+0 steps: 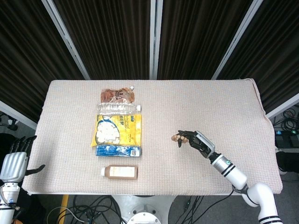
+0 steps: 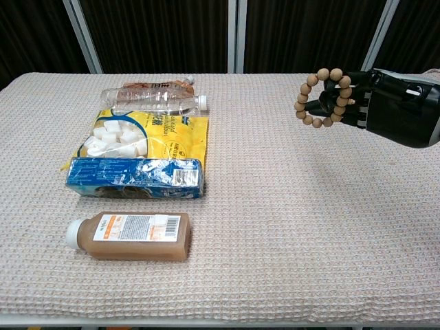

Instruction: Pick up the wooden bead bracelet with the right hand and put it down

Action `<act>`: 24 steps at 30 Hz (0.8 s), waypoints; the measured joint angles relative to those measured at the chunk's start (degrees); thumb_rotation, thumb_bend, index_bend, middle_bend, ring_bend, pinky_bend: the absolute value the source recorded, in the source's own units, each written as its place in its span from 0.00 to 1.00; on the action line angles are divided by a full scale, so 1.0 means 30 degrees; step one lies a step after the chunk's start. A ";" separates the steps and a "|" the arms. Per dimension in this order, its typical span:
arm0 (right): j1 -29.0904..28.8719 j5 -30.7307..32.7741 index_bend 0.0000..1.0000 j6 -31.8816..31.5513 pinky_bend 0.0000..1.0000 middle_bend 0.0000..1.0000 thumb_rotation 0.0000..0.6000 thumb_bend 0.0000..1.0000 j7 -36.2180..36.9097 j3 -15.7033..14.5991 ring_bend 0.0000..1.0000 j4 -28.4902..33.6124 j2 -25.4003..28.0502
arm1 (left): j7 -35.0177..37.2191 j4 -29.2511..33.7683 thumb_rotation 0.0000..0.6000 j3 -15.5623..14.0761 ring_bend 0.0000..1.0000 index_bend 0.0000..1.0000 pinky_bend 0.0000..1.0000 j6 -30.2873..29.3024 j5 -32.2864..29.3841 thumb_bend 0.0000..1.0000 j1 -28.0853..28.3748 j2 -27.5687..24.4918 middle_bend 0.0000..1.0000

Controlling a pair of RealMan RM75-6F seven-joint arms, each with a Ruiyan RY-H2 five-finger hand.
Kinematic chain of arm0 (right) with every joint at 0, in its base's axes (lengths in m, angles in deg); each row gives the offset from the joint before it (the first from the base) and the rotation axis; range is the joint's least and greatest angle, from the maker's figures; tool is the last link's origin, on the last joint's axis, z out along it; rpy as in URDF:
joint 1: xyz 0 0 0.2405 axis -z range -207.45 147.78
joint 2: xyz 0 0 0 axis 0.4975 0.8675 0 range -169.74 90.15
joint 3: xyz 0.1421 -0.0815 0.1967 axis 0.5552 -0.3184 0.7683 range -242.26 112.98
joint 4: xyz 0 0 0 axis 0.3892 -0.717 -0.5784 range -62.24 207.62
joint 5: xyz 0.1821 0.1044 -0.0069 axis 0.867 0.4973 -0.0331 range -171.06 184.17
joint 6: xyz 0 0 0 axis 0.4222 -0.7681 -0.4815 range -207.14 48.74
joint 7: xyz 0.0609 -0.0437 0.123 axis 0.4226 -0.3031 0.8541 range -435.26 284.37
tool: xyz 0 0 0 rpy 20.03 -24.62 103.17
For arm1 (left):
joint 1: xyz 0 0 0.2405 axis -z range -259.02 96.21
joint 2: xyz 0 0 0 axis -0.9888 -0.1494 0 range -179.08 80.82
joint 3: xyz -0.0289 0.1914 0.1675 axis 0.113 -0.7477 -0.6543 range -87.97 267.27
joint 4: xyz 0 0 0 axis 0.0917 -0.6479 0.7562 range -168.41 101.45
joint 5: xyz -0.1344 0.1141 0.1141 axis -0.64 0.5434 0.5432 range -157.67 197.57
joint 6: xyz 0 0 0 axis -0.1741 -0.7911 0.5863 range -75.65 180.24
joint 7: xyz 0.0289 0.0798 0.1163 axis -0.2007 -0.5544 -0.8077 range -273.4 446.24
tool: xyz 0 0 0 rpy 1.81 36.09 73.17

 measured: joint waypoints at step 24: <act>-0.0626 0.1172 0.47 0.0700 0.00 0.56 0.62 0.52 0.1646 -0.0460 0.23 -0.1054 0.0297 | -0.0023 -0.0025 1.00 -0.0013 0.03 0.10 0.06 0.0096 -0.0073 0.00 0.0009 0.0008 0.13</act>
